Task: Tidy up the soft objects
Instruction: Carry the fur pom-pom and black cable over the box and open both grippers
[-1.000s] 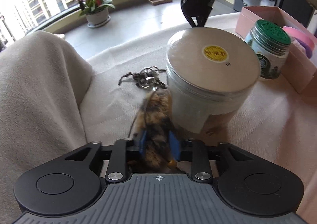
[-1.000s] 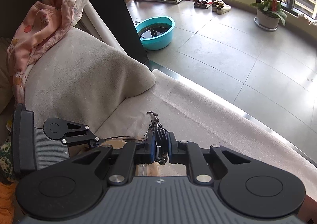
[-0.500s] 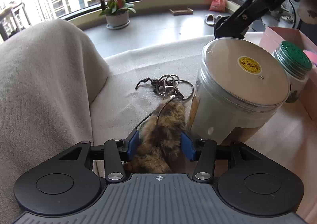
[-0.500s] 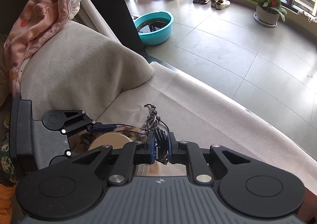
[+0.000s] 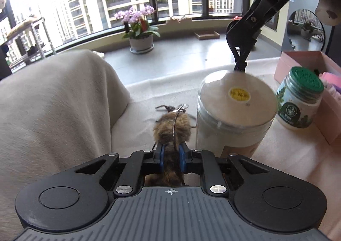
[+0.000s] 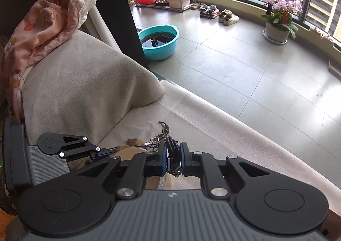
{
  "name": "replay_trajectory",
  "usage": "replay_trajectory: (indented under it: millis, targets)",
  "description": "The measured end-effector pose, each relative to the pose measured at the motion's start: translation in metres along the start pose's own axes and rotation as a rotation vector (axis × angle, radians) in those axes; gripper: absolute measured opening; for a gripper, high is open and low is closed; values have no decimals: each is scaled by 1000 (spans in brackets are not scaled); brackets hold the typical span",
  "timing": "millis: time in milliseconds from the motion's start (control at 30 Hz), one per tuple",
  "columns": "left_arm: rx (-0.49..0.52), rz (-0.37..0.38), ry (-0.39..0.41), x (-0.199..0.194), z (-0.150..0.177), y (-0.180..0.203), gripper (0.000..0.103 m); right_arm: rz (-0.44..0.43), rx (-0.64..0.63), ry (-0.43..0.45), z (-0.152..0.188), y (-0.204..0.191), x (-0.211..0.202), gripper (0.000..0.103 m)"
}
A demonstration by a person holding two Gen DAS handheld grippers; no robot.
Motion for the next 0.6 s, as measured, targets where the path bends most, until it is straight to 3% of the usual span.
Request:
replay_trajectory:
  millis: [333,600]
  targets:
    - [77,-129,234,-117,-67,9,16,57,-29,192,-15,-23,-104,12]
    - [107,-136,410,-175,-125,47,17,101,-30,312,-8,-21,-179,12]
Point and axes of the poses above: each gripper's, at about its wrist camera, not at the fingertips, and x roughly the way its jaws point, y to its right, z to its underside, the point moved 5 cm from there along x, roughly the way its jaws point, and after that the axes turned 5 degrees about z, right-handed, at the moved point
